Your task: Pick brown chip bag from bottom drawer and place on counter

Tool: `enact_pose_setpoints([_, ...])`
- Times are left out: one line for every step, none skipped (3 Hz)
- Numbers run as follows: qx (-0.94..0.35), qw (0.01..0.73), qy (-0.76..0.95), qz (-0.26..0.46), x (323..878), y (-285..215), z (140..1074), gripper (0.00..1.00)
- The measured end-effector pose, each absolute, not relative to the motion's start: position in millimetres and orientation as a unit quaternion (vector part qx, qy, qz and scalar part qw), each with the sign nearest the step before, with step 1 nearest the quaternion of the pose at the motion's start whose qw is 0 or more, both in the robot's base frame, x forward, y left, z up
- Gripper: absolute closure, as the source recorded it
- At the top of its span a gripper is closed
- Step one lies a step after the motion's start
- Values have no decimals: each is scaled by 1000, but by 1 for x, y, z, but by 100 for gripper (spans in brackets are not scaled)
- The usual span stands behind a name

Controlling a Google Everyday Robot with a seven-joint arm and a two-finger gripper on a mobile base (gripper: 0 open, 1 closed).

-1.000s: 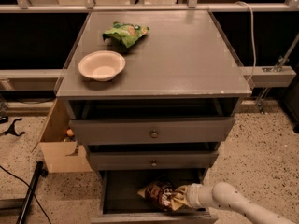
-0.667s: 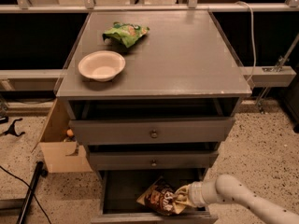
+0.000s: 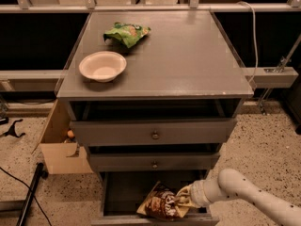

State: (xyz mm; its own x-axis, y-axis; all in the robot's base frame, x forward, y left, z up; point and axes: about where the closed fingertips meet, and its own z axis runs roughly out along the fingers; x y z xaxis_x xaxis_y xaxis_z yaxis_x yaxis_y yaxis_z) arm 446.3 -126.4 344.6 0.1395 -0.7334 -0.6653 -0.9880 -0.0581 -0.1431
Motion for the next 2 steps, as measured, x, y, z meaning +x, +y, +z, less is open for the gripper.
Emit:
enact_pose_setpoints([-702, 300, 611, 210, 446, -123, 374, 100])
enact_pose_setpoints([-711, 300, 603, 202, 442, -121, 409, 100])
